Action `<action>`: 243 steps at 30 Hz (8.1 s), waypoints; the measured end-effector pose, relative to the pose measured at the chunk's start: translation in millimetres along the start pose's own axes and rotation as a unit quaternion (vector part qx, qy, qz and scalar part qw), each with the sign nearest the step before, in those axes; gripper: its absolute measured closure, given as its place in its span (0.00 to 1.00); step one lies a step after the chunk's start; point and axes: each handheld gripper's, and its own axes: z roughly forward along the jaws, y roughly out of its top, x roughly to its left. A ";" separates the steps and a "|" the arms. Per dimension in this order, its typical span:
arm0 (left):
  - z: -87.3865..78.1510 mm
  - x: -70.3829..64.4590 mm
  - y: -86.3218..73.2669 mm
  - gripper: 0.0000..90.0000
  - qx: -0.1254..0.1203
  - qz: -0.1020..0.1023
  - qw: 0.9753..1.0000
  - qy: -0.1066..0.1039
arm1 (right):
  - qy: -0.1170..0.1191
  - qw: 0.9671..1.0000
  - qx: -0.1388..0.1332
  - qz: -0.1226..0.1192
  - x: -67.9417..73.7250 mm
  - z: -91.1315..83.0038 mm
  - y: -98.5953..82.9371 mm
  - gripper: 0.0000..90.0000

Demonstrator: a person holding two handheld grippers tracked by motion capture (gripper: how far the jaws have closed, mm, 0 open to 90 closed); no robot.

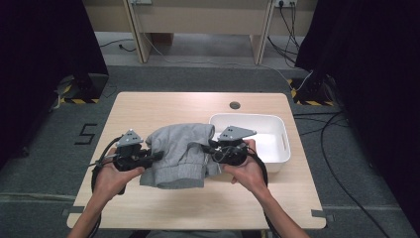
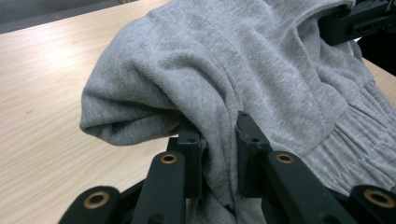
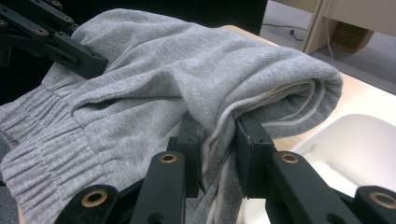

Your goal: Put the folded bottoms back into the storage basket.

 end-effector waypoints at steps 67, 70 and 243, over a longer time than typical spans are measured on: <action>204.4 -57.6 99.9 0.82 0.061 -0.015 0.995 -0.074 | -0.147 0.980 0.057 0.119 -168.1 -69.4 -52.0 0.83; 208.2 -57.5 95.7 0.82 0.067 -0.014 0.995 -0.068 | -0.146 0.980 0.065 0.122 -168.6 -65.2 -55.6 0.83; 55.9 9.5 -123.7 0.23 0.026 -0.030 0.999 0.009 | -0.115 0.987 0.057 0.092 -16.8 -82.4 -160.4 0.33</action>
